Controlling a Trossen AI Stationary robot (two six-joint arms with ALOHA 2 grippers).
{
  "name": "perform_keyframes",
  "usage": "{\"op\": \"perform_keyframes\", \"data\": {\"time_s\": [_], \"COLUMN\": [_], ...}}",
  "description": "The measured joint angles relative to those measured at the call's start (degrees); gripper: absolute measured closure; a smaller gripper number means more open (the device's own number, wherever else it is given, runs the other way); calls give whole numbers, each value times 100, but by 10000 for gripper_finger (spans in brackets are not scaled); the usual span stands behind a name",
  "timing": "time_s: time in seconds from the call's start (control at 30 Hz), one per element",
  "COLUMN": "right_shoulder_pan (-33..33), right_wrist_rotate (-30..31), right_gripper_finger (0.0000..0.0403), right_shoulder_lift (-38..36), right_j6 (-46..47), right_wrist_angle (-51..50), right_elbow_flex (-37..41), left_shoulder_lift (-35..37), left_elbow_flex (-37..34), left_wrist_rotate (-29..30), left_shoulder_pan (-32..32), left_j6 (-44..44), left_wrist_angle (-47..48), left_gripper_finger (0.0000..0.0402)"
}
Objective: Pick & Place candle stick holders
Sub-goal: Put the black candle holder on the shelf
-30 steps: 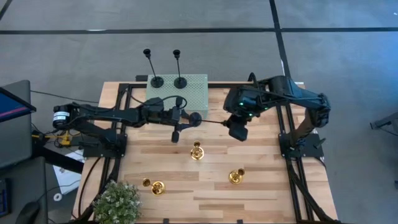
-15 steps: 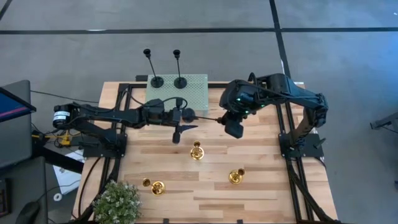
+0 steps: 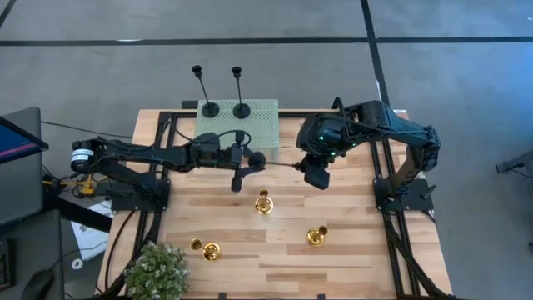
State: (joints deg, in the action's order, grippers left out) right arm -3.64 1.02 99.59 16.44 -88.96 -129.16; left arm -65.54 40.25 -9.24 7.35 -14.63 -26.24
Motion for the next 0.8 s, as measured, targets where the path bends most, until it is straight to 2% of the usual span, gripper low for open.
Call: {"op": "perform_keyframes", "data": {"time_s": [0.53,0.63,0.8], "right_shoulder_pan": [-116,-116,-116], "right_wrist_rotate": [39,48,46], "right_gripper_finger": [403,403,403], "right_shoulder_lift": [2,2,4], "right_j6": [-52,-54,-151], "right_wrist_angle": [260,275,283], "right_elbow_flex": [0,0,2], "left_shoulder_lift": [0,0,0], "left_elbow_flex": [1,0,0], "left_wrist_rotate": [-20,-19,-19], "left_shoulder_pan": [-123,-172,-183], "left_j6": [28,28,28], "left_wrist_angle": [0,1,2], "left_gripper_finger": [261,273,318]}}
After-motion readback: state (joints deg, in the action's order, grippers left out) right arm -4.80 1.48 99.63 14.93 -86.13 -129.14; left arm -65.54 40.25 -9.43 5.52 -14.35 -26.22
